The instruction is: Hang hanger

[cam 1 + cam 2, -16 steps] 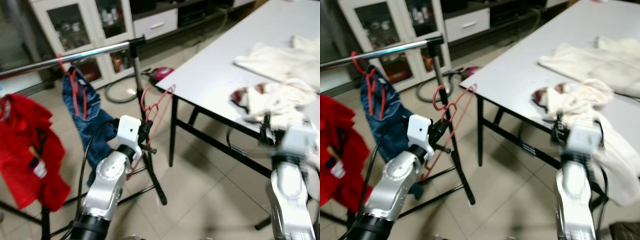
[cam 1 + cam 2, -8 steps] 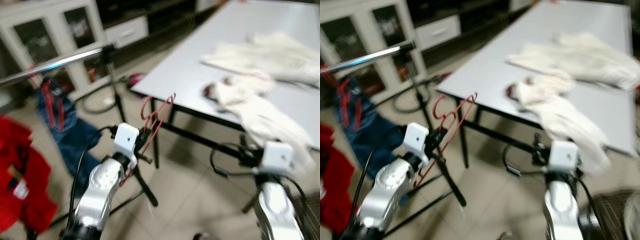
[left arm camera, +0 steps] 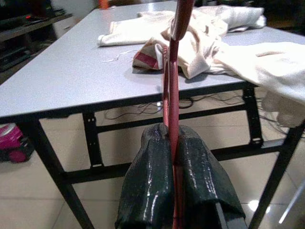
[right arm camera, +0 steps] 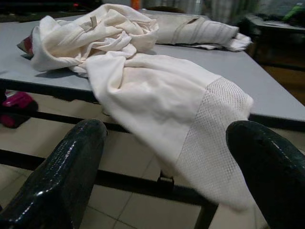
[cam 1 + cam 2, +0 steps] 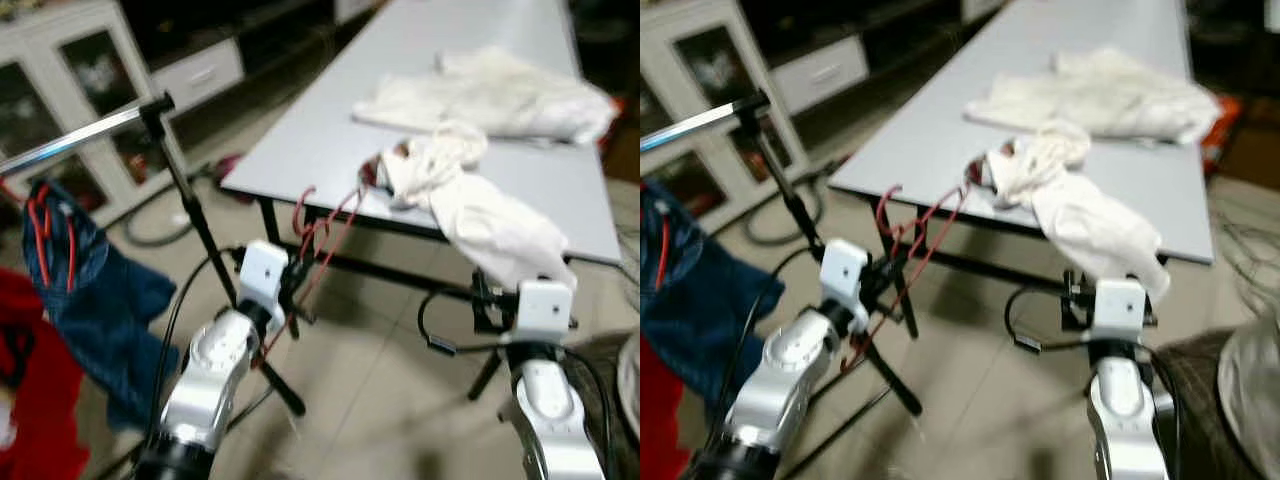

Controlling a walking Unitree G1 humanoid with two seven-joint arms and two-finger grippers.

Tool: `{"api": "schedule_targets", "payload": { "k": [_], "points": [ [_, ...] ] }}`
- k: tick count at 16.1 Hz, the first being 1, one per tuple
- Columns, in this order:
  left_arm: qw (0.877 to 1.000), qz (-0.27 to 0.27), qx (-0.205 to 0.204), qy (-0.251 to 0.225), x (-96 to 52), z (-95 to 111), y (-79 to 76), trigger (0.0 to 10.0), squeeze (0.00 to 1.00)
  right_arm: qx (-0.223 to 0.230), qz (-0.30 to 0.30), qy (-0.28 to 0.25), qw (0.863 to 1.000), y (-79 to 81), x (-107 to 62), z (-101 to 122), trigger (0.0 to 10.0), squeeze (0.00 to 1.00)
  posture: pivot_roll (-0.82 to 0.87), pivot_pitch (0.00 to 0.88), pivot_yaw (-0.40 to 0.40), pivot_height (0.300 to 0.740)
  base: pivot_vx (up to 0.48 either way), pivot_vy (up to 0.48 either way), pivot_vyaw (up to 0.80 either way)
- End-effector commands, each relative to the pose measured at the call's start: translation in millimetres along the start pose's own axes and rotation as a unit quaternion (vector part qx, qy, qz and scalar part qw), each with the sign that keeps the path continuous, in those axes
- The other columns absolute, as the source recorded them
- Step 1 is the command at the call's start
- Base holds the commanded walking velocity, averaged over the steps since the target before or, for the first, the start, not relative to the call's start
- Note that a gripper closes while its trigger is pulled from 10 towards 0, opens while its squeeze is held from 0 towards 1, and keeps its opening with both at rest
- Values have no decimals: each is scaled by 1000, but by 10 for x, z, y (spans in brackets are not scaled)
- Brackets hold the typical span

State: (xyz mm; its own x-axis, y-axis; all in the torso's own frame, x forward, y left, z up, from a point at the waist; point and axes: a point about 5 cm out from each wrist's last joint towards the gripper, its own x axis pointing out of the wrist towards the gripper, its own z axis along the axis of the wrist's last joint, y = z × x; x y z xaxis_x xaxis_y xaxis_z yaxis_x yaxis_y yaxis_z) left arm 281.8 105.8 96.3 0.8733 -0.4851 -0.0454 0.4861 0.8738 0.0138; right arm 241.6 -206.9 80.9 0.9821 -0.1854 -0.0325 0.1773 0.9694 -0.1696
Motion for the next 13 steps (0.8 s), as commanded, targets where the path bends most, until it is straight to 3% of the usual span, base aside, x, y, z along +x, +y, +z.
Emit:
{"api": "schedule_targets", "payload": {
  "k": [1,13],
  "points": [
    [1000,10,9,-4,3,22,85,10000,0,5,15,-12,1000,87,23,33,10000,0,-106,0,96,740,0,0,-744],
    [1000,-3,27,-10,113,38,40,10000,0,21,-22,6,1000,-47,28,-97,10000,0,-131,0,104,740,0,0,-740]
  ]
}}
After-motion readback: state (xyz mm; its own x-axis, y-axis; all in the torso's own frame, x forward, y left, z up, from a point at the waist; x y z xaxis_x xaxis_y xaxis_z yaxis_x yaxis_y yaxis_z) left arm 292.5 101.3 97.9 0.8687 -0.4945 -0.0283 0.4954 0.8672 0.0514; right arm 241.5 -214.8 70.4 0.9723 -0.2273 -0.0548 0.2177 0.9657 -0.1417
